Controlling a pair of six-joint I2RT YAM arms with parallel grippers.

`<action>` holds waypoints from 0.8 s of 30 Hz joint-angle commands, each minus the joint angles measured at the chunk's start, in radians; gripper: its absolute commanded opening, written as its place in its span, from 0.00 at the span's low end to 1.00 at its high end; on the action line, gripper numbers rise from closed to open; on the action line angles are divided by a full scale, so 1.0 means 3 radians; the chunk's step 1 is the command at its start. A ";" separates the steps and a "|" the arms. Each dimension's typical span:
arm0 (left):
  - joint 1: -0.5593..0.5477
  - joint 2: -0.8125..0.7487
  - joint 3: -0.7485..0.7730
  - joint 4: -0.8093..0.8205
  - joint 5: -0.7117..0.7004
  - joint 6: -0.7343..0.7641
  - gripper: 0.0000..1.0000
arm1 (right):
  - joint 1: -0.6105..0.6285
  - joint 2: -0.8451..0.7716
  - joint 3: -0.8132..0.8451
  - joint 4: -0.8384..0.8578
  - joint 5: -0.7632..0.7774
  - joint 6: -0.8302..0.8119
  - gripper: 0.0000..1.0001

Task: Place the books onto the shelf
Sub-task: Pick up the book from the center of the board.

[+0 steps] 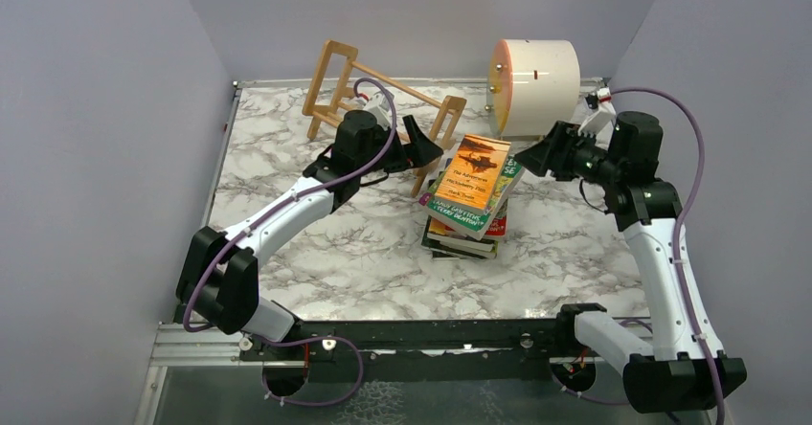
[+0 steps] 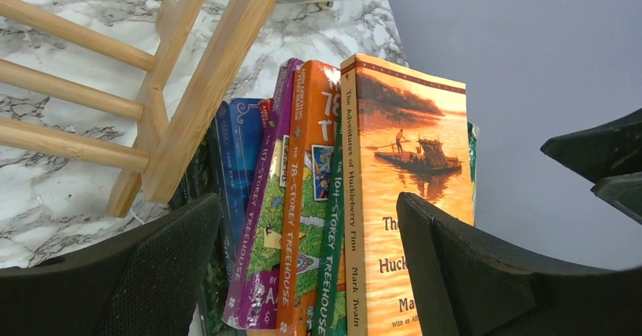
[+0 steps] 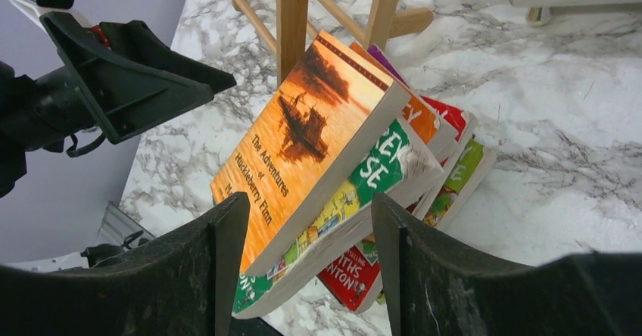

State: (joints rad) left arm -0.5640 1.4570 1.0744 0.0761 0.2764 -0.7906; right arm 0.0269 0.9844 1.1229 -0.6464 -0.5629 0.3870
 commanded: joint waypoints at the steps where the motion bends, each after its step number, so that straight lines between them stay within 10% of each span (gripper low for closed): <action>1: -0.0002 0.0014 0.0109 0.0007 -0.0039 0.0048 0.82 | 0.0043 0.0080 0.0209 0.0318 0.0131 -0.0063 0.63; 13: 0.0095 -0.0045 0.0105 0.0170 0.0078 0.0043 0.99 | 0.0038 0.0548 -0.0181 0.2139 -0.1613 0.1260 0.97; 20: 0.0151 -0.0032 0.0300 -0.0163 0.0156 0.0267 0.99 | 0.0038 0.0125 -0.0158 0.1812 -0.0203 0.0772 1.00; 24: 0.0157 -0.0082 0.0225 -0.0170 0.0209 0.0258 0.99 | 0.0038 0.0267 0.0089 0.1385 -0.0294 0.0289 1.00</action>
State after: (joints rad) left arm -0.5186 1.4563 1.1400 0.0547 0.2977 -0.7418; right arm 0.0380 1.0565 1.0756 -0.1513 -0.7197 0.6205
